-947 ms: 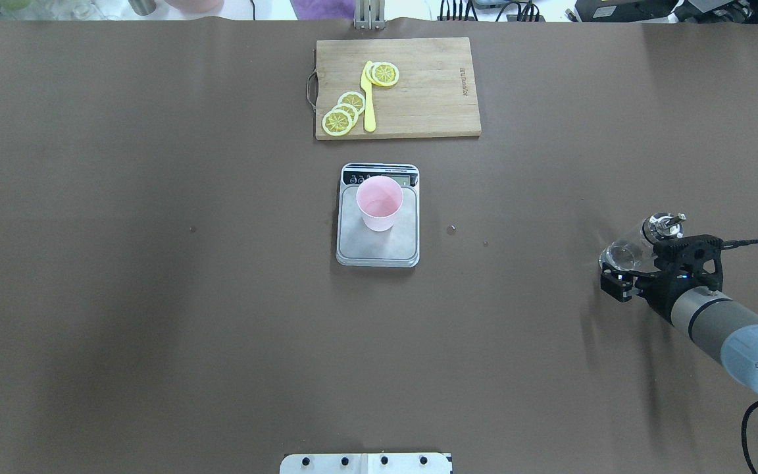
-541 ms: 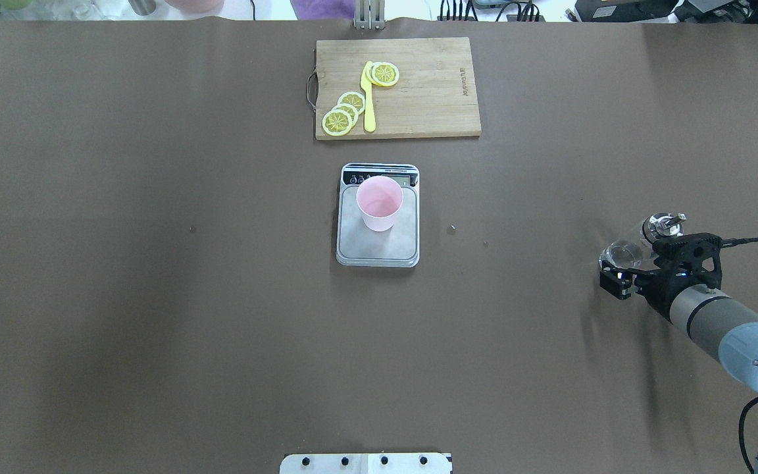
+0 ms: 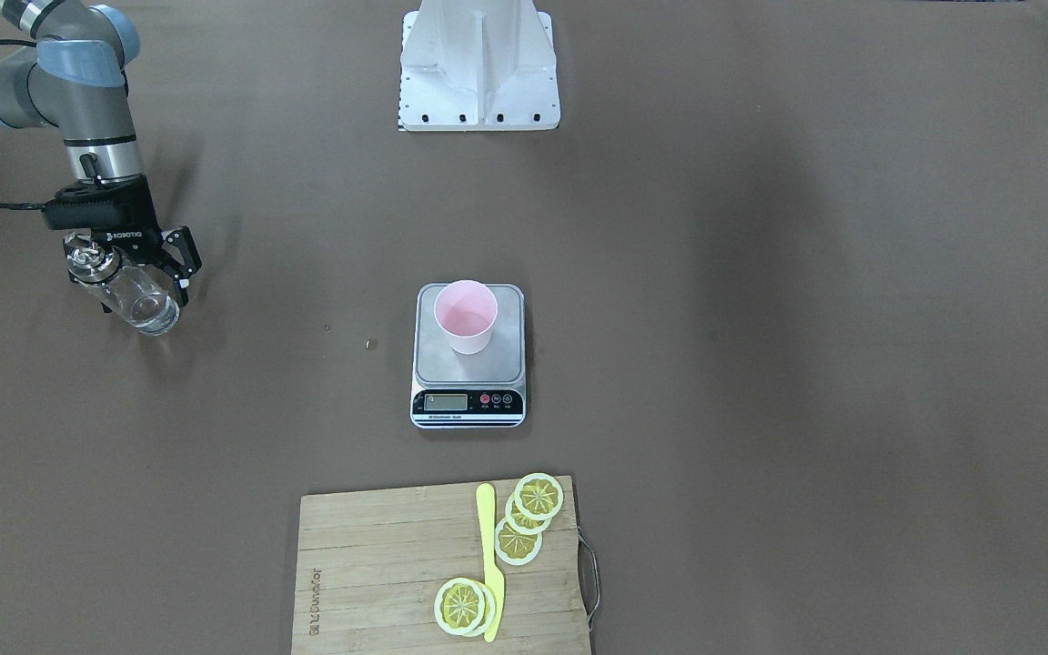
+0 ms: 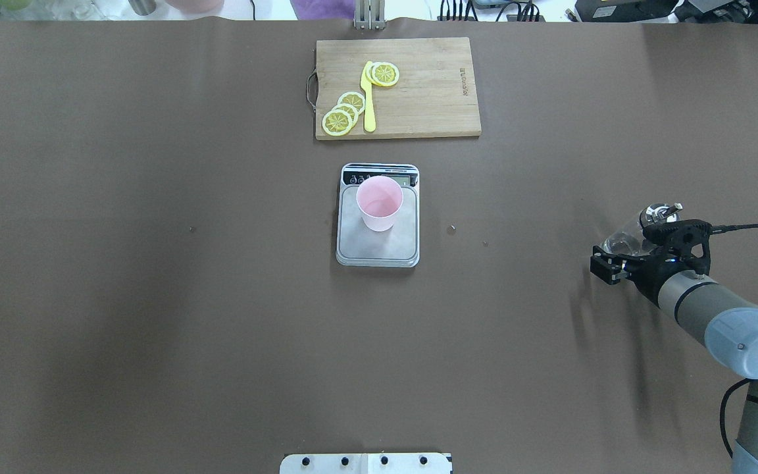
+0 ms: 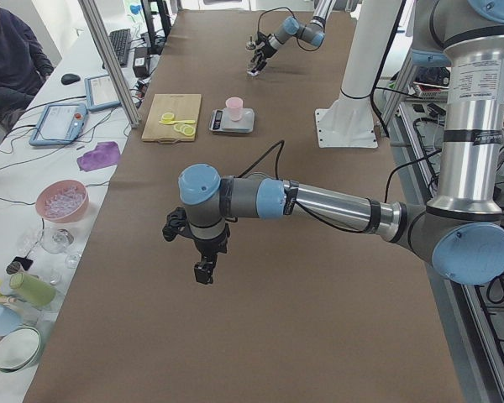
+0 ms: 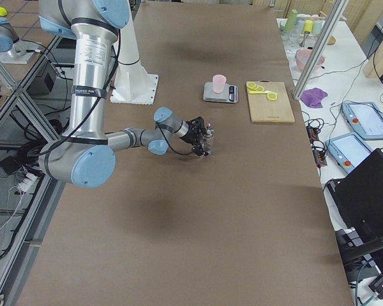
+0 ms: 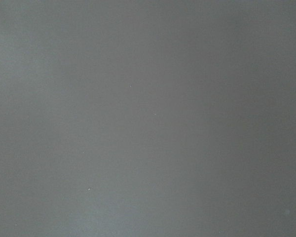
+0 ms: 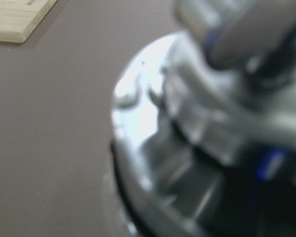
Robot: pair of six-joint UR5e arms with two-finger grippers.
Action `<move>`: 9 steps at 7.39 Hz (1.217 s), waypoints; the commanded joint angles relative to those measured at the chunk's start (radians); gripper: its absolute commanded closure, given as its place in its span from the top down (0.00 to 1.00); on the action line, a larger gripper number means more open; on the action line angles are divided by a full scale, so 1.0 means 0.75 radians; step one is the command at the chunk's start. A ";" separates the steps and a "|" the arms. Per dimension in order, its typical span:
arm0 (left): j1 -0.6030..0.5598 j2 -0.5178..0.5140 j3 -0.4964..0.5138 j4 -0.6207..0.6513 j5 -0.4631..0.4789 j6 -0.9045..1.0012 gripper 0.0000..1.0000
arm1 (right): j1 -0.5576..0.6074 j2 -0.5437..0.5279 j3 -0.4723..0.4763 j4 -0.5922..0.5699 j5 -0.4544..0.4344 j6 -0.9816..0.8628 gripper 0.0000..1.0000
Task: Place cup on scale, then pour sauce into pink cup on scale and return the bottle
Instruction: 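Lift the sauce bottle upward with the right gripper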
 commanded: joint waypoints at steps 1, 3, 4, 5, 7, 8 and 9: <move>0.000 -0.001 0.000 -0.001 0.000 -0.006 0.99 | 0.016 -0.007 0.006 0.021 -0.005 -0.001 1.00; 0.000 -0.001 -0.002 -0.001 0.000 -0.006 0.99 | 0.022 -0.009 0.012 0.021 -0.045 -0.001 1.00; 0.000 -0.001 -0.002 -0.001 0.000 -0.006 0.99 | 0.020 -0.009 0.015 0.021 -0.066 -0.001 1.00; 0.000 -0.001 -0.002 -0.001 0.000 -0.004 0.99 | 0.020 -0.009 0.015 0.021 -0.076 0.001 1.00; 0.000 0.007 0.000 -0.023 0.000 -0.008 0.99 | 0.018 -0.009 0.021 0.023 -0.113 0.011 0.68; 0.000 0.013 0.006 -0.058 0.000 -0.012 0.99 | 0.016 -0.011 0.023 0.058 -0.121 0.011 0.01; 0.000 0.015 0.006 -0.060 0.002 -0.010 0.99 | 0.014 -0.019 0.023 0.117 -0.148 0.009 0.00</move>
